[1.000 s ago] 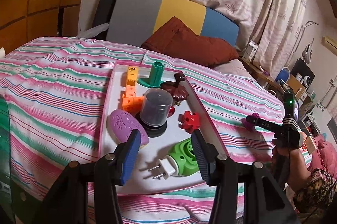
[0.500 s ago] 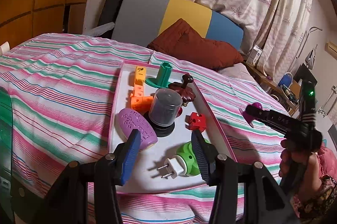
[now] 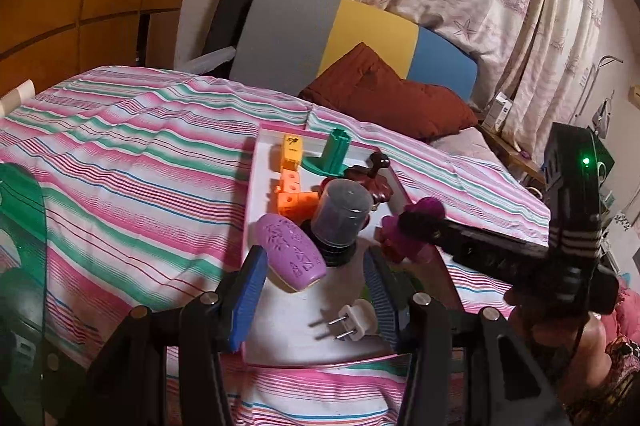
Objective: Organize rigid objects
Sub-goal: 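Lower the magenta suction toy into the tray beside the cup, open right tool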
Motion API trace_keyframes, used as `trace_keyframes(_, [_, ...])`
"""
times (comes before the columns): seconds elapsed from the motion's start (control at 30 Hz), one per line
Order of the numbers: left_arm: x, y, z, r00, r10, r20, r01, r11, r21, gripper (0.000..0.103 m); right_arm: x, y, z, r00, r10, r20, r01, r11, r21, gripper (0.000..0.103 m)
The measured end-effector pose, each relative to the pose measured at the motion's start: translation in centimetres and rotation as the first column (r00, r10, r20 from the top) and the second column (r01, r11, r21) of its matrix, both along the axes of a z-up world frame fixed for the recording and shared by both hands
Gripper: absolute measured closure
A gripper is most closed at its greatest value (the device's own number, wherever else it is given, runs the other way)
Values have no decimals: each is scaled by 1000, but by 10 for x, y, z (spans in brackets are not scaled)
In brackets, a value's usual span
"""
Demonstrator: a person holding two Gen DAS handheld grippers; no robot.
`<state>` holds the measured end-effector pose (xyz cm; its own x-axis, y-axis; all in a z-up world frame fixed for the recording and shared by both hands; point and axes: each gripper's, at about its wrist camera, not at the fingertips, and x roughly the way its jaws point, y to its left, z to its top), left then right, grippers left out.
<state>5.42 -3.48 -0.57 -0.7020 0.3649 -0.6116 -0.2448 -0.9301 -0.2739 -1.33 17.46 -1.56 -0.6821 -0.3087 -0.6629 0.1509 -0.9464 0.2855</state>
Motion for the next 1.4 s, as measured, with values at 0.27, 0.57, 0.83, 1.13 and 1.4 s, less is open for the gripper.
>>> trace_keyframes(0.27, [1,-3,6,998,51,-20,-53,996,-68,52,-11,-22,-16,996,31,83,-40,993,113,69])
trace_keyframes(0.57, [2,-3,8,992,114,-44,-119,985,-124,52,-12,-23,-23,995,15,99,-26,994,109,69])
trace_keyframes(0.83, [2,-5,12,985,162,-55,-169,975,-147,52,7,1,-10,998,-39,44,41,998,-42,43])
trace_keyframes(1.13, [5,4,13,990,133,-45,-138,977,-163,52,29,3,-2,994,-101,33,95,984,151,44])
trace_keyframes(1.4, [7,9,16,992,114,-48,-121,976,-183,52,1,-2,-20,991,-98,87,73,964,256,43])
